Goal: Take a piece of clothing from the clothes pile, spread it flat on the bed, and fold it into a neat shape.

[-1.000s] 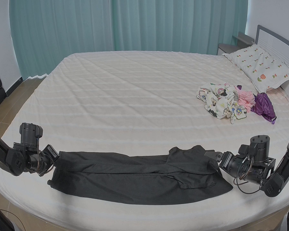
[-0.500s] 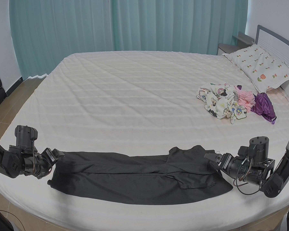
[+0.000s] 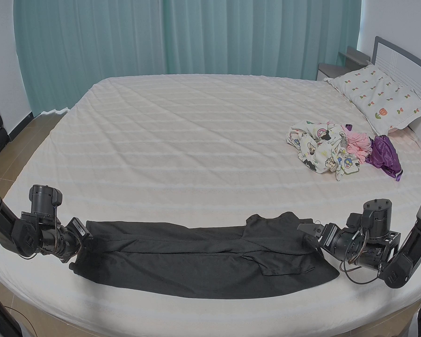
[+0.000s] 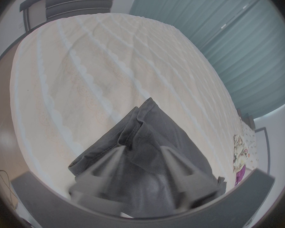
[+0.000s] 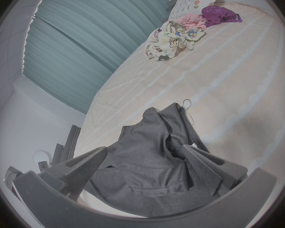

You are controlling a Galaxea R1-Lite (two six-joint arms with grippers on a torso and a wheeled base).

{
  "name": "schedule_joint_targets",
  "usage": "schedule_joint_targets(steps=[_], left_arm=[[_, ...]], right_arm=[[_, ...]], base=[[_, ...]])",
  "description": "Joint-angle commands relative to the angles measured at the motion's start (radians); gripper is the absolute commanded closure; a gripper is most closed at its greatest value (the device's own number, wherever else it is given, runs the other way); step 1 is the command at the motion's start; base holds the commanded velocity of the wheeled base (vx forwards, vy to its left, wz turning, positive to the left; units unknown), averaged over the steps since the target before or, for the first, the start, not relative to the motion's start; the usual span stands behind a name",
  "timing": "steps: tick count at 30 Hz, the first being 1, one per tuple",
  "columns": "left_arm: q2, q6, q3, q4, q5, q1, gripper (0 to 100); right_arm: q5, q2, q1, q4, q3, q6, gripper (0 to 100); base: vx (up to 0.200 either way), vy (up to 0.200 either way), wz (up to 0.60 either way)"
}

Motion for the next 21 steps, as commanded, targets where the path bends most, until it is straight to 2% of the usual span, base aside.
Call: schedule_joint_targets(steps=[1,8,17,21], left_arm=[[-0.010,-0.049,-0.025,-0.008,0.002,0.009,100],[-0.094,-0.052,-0.025,-0.008,0.005,0.012,100],[-0.117,-0.055,-0.033,-0.011,0.008,0.017,100],[-0.123,-0.104,-0.042,-0.028,0.008,0.018,100]], right_arm=[[-0.005,-0.009,0.003,0.000,-0.001,-0.002,0],[-0.008,-0.021,0.040,0.004,0.003,0.041,0],[-0.007,-0.014,0.060,0.012,-0.013,0.103,0],[-0.008,-0.012,0.083,0.020,-0.020,0.130,0]], base=[[0.000,0.000,0.00],[0.000,0.000,0.00],[0.000,0.000,0.00],[0.000,0.000,0.00]])
